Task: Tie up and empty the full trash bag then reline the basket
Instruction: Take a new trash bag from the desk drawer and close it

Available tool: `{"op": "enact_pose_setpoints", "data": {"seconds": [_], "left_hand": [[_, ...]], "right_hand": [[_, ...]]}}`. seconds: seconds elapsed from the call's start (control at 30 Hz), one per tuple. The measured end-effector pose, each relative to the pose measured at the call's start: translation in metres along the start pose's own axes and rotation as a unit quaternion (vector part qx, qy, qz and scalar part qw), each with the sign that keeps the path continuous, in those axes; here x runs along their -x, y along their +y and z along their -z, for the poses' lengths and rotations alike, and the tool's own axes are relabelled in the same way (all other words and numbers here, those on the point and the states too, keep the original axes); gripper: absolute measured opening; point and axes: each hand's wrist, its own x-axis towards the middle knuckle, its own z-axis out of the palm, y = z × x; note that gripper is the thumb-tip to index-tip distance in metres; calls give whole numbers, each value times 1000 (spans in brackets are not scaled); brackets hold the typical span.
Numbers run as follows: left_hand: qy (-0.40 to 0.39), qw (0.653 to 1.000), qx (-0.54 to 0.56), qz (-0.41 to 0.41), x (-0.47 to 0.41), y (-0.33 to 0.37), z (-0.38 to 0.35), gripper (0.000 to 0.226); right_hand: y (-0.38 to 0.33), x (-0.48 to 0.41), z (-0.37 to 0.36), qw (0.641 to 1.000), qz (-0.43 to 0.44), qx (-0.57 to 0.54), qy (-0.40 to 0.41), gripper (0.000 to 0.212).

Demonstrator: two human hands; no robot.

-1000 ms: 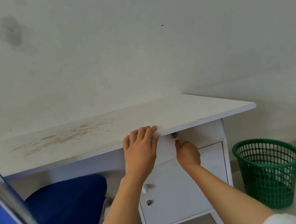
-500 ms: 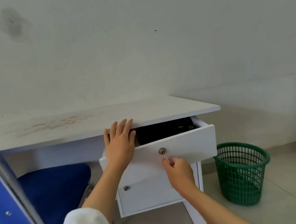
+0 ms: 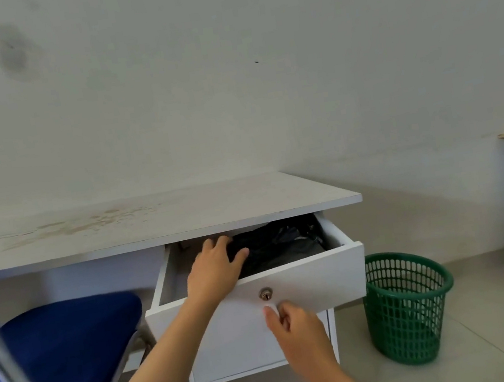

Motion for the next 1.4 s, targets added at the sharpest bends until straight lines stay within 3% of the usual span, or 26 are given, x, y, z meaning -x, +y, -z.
{"op": "enact_pose_setpoints", "data": {"seconds": [0.1, 0.23, 0.33, 0.43, 0.57, 0.63, 0.73, 0.9, 1.07, 1.2, 1.3, 1.4], "left_hand": [[-100, 985, 79, 119, -15, 0, -3, 75], [-190, 949, 233, 90, -15, 0, 2, 70], [-232, 933, 259, 86, -13, 9, 9, 56], [-203, 939, 273, 53, -10, 18, 7, 36], [-107, 943, 317, -1, 2, 31, 2, 33], [-111, 933, 343, 8, 6, 33, 5, 51], [-170, 940, 295, -3, 8, 40, 7, 71], [-183, 974, 116, -71, 10, 57, 2, 45], [-110, 974, -30, -196, 16, 58, 18, 28], [64, 932, -127, -334, 23, 41, 53, 2], [188, 913, -144, -331, 29, 11, 81, 41], [252, 906, -137, -311, 37, -9, 95, 49]], "right_hand": [[1, 1, -1, 1000, 13, 5, 2, 40], [0, 4, -2, 1000, 18, 5, 7, 40], [-4, 7, -1, 1000, 18, -3, 9, 40], [-7, 9, 1, 1000, 12, 0, 12, 42], [-6, 9, 2, 1000, -1, -7, 6, 42], [-6, 8, 2, 1000, -8, -12, 5, 42], [-6, 9, 1, 1000, -19, -12, 2, 41], [-6, 9, 3, 1000, -14, -10, 5, 39], [-5, 7, 5, 1000, 0, 7, -3, 40], [-6, 5, 7, 1000, 9, 17, -4, 41], [-7, 3, 7, 1000, 12, 22, -9, 42], [-7, -1, 3, 1000, 11, 16, -2, 42]]}}
